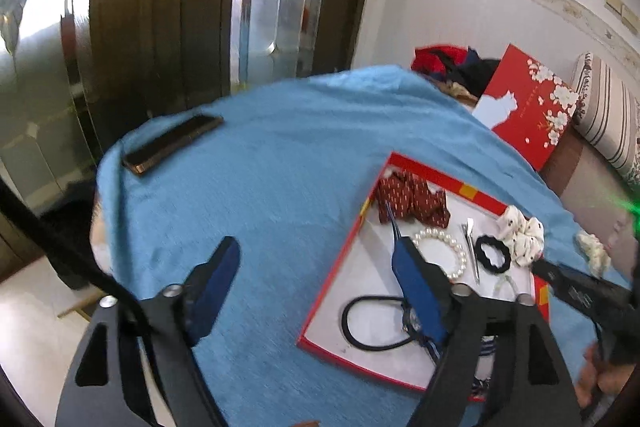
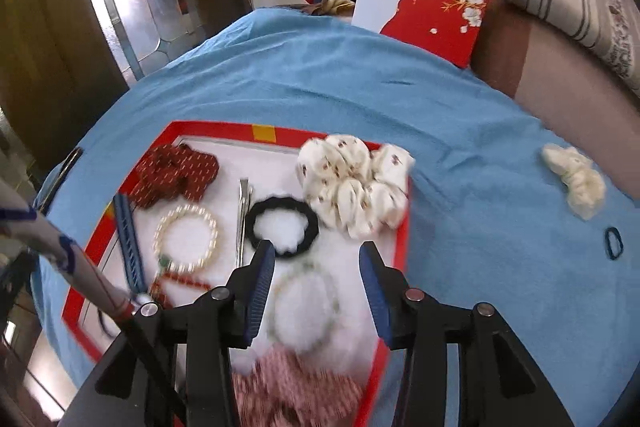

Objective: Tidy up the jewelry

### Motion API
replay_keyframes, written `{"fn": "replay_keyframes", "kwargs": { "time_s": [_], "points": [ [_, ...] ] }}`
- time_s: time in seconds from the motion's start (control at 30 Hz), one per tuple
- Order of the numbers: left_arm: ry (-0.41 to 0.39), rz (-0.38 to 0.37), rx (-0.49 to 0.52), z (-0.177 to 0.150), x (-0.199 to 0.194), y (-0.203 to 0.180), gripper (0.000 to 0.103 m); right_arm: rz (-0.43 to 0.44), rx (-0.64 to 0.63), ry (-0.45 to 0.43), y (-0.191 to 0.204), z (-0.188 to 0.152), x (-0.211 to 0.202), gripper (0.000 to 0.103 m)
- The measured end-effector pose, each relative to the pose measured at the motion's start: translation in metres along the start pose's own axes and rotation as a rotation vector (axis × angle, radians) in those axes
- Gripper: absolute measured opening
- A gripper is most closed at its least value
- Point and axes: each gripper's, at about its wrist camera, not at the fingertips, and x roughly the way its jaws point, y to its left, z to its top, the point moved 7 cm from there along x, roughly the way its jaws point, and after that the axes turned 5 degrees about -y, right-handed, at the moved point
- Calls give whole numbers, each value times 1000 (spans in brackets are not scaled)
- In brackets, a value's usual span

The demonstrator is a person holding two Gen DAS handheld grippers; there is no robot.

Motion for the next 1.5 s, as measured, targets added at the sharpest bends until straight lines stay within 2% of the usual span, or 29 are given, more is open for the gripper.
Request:
{"fn": "replay_keyframes", "kwargs": {
  "time_s": [0.1, 0.17, 0.23, 0.33, 0.47, 0.57, 0.67, 0.8, 0.87, 0.93, 1.1, 1.3, 1.5],
  "points": [
    [-89, 35, 15, 7, -17, 0, 90, 12, 13, -12, -5, -17, -25, 50],
    [-148, 46, 7, 11, -28, 1, 100, 9, 18, -20, -8, -30, -42, 51],
    [-197, 53, 1, 14, -39, 2, 102, 6, 24, -24, -12, -46, -56, 54],
    [-227, 41, 11, 13, -49, -2, 103, 3, 36, -8, -17, -72, -71, 56],
    [-204, -5, 27, 4, -55, -11, 103, -19, 41, 37, -22, -107, -82, 57],
    [-170, -42, 46, -6, -60, -24, 103, -51, 30, 44, -23, -121, -90, 57],
    [-87, -100, 108, -25, -61, -41, 103, -60, 56, 50, -25, -130, -98, 57],
    [-16, -145, 107, -48, -72, -44, 103, -77, 81, 49, -26, -142, -110, 58],
    [4, -139, 99, -60, -83, -40, 103, -107, 70, 36, -26, -147, -117, 59],
    [-17, -114, 108, -65, -95, -35, 103, -137, 61, 16, -26, -149, -125, 61],
    [-56, -49, 164, -67, -120, -28, 103, -152, 65, -3, -25, -152, -136, 63],
    [5, -68, 185, -75, -134, -30, 103, -135, 72, -26, -21, -157, -145, 65],
    [33, -70, 218, -87, -143, -43, 103, -142, 62, -34, -25, -164, -151, 67]
  ]
}}
